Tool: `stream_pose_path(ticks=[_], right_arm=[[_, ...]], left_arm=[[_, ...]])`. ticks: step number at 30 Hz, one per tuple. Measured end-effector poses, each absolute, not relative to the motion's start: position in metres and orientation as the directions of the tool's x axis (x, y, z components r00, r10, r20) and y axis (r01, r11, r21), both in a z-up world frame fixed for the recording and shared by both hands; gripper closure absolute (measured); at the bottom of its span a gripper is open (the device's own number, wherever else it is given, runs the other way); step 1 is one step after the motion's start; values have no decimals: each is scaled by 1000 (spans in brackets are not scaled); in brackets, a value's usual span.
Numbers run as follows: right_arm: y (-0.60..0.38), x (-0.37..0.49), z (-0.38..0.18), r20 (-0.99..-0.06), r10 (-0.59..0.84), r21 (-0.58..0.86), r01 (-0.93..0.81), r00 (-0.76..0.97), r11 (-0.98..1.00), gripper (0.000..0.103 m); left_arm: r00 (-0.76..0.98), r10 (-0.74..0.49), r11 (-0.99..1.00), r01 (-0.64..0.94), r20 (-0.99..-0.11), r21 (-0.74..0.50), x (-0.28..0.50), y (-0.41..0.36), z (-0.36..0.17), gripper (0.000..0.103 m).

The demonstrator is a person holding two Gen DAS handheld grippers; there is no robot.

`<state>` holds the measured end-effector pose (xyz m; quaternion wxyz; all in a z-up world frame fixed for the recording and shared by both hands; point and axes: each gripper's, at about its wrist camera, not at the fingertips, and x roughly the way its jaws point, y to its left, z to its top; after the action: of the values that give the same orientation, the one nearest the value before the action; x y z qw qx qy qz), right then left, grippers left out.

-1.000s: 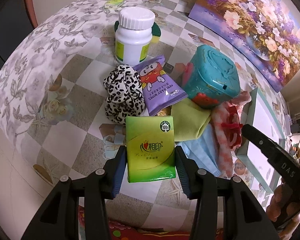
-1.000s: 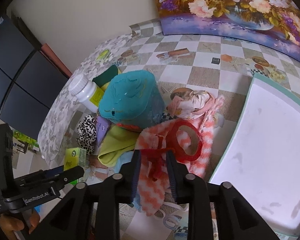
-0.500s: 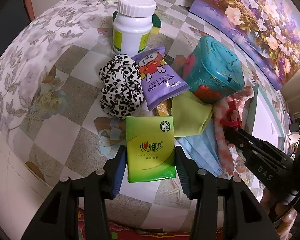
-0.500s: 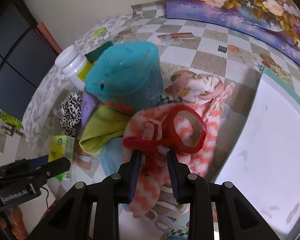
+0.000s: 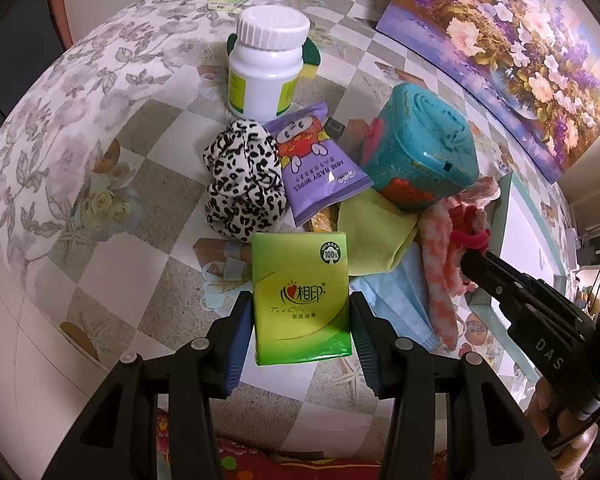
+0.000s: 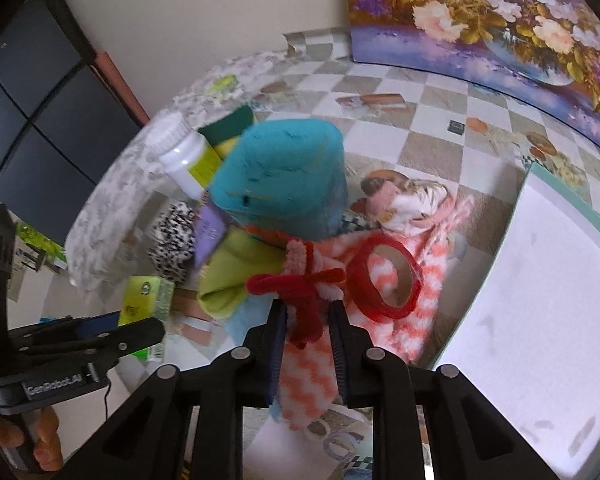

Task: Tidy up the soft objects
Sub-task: 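Carry both items over the white tray and open both tools to drop them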

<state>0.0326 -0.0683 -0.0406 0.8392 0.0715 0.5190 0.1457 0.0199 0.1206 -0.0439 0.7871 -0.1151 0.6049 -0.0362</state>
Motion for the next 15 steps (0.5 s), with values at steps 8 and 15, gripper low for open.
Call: stream_pose_path(ticks=[8,15], right_arm=[[-84,26,-15,-809,341,312,-142,479,939,80],[-127,21,0,-797,276,320,-13,538,947,80]], left_arm=[[323,-193,972,-69,-926,-226,23,120,-12,54],[383,-220,972,6,-897,-236,37,74,23,54]])
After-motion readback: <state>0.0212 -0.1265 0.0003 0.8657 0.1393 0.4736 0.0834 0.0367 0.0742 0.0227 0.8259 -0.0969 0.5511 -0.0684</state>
